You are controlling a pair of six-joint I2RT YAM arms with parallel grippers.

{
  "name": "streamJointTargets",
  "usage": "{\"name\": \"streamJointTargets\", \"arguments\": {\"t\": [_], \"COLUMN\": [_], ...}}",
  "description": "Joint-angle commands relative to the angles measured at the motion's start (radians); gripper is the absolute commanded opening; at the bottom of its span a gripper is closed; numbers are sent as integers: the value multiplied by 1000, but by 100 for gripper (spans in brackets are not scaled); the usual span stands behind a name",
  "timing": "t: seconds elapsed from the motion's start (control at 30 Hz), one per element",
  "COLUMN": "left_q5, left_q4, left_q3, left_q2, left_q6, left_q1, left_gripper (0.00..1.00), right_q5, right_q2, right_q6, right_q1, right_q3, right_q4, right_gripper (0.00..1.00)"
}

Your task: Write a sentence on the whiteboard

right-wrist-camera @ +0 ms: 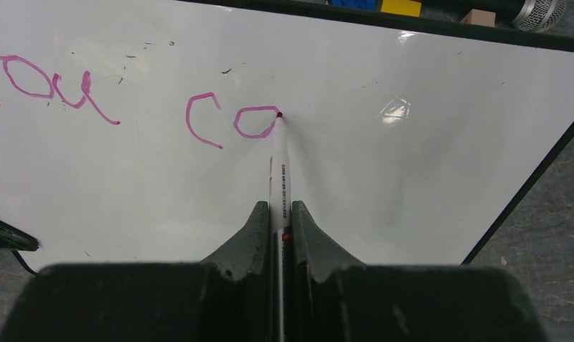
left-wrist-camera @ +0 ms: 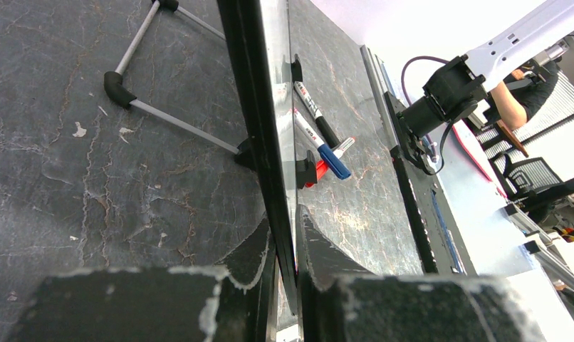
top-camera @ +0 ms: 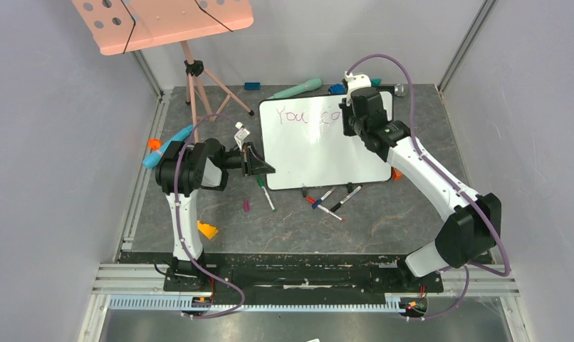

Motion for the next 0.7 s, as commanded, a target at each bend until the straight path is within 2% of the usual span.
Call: {"name": "streamJointTargets", "arguments": {"t": [0.0,0.27,0.47,0.67], "left_q5": [29,30,30,29], "left_q4": [90,90,91,90], "left_q3": [16,16,17,18], "left_q2": [10,9,10,9], "left_q6": [71,71,69,68], "left_q1": [-5,-5,-5,-5], "left_gripper": [2,2,2,2], "right_q5": [-23,-25,14,-11], "right_q2": [-15,-50,-79,-146], "right_q6": [2,-4,-9,-4], "right_q1": [-9,-10,-9,-9], "right_q3": [-40,-100,-99,-98], "right_q4": [27,27,14,30], "right_gripper": [0,0,0,0]}}
